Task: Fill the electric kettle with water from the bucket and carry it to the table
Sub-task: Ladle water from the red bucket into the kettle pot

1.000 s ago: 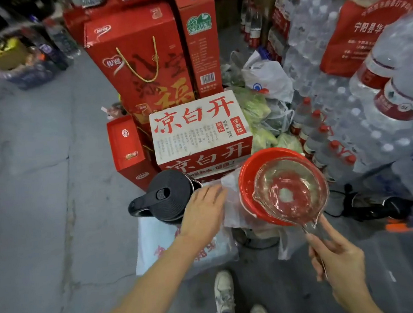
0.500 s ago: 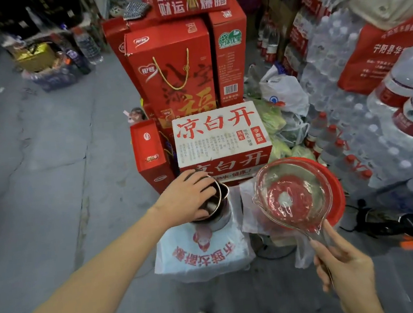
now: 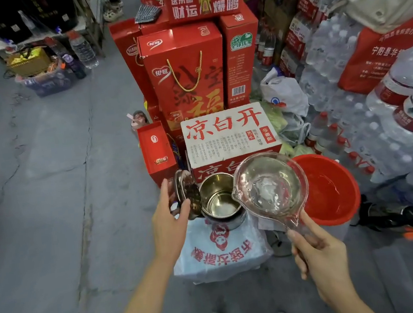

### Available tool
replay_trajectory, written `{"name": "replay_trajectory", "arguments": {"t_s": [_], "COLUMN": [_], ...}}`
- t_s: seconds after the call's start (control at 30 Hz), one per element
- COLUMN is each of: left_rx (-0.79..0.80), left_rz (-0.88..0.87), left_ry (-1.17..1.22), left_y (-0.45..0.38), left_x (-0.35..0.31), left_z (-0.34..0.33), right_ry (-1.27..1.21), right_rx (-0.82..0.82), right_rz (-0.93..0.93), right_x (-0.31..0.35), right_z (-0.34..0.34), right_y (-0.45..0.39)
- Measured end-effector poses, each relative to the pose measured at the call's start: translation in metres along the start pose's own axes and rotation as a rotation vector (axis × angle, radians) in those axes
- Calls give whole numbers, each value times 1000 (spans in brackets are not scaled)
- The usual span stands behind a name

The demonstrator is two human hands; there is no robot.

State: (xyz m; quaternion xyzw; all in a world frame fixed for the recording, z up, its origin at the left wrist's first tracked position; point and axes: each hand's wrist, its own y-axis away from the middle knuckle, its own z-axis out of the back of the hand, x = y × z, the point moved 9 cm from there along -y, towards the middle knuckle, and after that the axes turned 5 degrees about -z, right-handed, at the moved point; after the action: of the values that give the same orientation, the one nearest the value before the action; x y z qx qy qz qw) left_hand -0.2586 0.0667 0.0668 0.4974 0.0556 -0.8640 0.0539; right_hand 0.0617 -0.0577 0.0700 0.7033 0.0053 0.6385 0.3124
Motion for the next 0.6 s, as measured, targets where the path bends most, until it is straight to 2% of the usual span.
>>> {"name": "replay_trajectory", "arguments": {"t_s": [0.37,0.6], "left_rx": [82,63], "left_rz": [-117,-130], "left_ry": [-99,-140], "left_y": [-1,-10], "left_x": [-9,-12], "left_z": [-5,-2], "right_ry": [132,278], "right_rx": [-27,-76], "right_rz": [94,150], "right_x": [-4,-8], "right_z": [-33,-38], "right_y": [-9,-22]}}
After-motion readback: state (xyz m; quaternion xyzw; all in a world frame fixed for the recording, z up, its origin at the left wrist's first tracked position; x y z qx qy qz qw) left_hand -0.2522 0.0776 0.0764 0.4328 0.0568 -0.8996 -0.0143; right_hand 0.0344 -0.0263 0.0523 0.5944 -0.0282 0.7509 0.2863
